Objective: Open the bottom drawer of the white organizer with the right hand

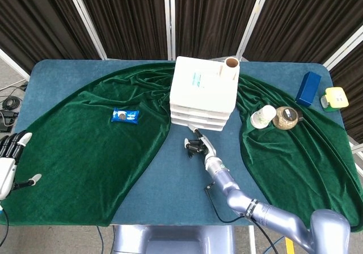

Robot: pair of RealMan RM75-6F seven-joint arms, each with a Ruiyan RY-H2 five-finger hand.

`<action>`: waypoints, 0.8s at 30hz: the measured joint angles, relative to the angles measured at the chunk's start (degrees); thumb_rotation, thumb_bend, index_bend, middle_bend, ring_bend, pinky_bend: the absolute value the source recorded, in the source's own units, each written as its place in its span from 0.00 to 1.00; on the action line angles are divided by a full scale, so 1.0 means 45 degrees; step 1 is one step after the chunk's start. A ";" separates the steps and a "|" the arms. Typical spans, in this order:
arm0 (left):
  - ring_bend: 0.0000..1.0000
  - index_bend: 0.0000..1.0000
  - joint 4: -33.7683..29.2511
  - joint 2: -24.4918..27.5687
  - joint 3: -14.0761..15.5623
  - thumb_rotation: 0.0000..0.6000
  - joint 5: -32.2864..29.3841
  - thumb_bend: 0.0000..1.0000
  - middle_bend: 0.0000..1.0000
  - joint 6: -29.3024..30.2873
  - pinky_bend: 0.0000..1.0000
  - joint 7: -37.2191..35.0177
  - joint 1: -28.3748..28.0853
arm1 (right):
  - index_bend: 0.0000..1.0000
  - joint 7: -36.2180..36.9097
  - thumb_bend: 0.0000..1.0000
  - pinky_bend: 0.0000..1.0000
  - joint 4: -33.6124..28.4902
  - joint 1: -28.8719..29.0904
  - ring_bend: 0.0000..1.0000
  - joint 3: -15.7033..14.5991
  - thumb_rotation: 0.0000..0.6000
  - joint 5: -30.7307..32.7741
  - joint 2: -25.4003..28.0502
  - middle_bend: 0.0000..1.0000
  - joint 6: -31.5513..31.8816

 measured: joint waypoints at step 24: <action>0.00 0.00 0.0009 0.0080 0.0162 1.00 0.0180 0.11 0.00 -0.0205 0.00 -0.0251 -0.0144 | 0.05 0.0092 0.54 0.81 0.0711 -0.0275 0.90 0.0389 1.00 -0.0048 -0.0589 0.83 0.0042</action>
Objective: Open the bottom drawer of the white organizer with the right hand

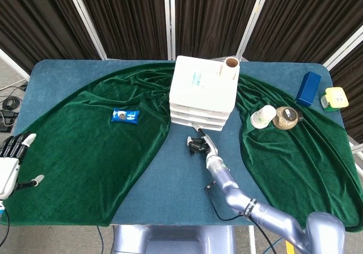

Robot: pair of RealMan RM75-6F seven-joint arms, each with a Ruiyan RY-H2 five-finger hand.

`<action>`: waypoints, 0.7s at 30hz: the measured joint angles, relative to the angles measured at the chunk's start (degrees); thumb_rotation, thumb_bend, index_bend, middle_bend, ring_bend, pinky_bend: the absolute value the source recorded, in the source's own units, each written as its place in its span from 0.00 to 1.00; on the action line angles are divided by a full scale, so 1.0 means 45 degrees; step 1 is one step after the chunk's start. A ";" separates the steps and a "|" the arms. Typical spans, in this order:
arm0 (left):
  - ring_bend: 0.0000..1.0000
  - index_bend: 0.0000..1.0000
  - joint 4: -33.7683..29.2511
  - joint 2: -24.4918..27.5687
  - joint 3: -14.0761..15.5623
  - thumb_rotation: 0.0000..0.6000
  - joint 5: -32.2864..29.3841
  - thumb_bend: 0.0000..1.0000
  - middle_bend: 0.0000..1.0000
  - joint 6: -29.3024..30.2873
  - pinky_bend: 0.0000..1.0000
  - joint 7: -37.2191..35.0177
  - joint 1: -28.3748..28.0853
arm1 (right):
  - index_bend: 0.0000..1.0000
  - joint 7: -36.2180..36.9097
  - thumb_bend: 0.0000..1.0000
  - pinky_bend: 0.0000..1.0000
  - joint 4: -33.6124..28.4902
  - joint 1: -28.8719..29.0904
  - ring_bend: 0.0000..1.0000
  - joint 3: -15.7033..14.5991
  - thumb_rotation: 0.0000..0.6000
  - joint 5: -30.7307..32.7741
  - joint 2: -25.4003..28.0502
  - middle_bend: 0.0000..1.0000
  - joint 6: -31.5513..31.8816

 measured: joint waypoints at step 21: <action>0.00 0.00 -0.0008 0.0042 0.0080 1.00 0.0029 0.11 0.00 -0.0135 0.00 -0.0069 -0.0072 | 0.13 0.0279 0.56 0.81 0.0997 0.0195 0.90 0.0619 1.00 -0.0065 -0.0331 0.83 -0.0759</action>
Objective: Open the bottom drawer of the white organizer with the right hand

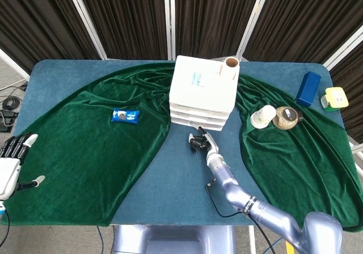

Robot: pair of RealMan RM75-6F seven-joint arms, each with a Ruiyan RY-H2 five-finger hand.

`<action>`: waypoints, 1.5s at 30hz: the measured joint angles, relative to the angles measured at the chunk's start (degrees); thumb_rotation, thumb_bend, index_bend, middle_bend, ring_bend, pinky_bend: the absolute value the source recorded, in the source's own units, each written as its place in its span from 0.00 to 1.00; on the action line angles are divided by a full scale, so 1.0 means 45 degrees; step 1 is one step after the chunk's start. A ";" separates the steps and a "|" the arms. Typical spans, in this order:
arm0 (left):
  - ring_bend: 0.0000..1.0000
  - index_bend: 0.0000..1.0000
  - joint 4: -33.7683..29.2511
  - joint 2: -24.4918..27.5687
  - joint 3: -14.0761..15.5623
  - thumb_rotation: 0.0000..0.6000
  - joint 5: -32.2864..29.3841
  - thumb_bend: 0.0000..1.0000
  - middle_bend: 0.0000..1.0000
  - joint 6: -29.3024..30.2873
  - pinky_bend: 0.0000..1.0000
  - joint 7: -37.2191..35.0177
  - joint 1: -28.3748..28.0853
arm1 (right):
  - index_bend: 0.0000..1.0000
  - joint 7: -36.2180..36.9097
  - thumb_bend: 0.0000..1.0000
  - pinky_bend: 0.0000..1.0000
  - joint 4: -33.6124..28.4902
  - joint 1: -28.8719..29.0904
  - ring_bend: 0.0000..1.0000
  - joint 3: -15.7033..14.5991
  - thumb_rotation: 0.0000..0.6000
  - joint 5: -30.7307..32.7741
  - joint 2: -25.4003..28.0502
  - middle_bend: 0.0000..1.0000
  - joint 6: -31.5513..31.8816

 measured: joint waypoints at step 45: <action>0.00 0.00 -0.0301 0.0143 0.0239 1.00 0.0310 0.11 0.00 0.0135 0.00 0.0160 0.0026 | 0.08 -0.0235 0.54 0.78 -0.2556 -0.1837 0.87 -0.1132 1.00 -0.2020 0.0583 0.79 0.0916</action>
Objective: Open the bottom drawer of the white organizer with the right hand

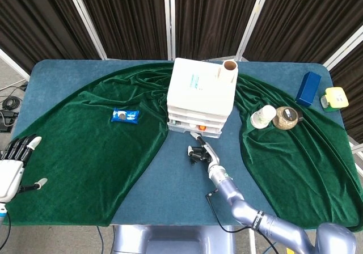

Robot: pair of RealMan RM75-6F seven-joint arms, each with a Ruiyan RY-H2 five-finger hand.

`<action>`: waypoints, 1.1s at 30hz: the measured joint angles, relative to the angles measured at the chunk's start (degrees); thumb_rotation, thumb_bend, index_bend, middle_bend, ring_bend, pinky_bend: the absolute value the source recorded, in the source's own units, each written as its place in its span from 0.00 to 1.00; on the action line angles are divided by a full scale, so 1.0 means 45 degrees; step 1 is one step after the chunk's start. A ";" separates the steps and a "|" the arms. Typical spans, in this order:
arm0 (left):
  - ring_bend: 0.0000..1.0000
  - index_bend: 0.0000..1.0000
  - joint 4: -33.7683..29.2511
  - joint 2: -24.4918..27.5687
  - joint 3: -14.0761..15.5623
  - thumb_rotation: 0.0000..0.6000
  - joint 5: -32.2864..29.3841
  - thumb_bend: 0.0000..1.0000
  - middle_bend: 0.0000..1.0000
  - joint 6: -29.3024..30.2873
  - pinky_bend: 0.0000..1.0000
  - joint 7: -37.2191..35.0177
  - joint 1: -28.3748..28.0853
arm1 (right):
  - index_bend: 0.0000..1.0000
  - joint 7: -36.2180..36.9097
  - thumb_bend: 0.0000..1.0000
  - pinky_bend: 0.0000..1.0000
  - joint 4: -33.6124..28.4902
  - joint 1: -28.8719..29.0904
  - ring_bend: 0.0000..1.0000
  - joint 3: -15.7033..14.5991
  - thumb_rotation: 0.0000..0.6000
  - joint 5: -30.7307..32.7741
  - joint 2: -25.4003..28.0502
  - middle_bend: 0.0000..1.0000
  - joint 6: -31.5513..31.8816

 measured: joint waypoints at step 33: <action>0.00 0.00 -0.0291 0.0078 0.0176 1.00 0.0454 0.11 0.00 0.0401 0.00 0.0340 0.0166 | 0.20 -0.8924 0.54 0.78 -0.1880 -0.0877 0.88 -0.2456 1.00 -0.3671 0.0770 0.80 0.6302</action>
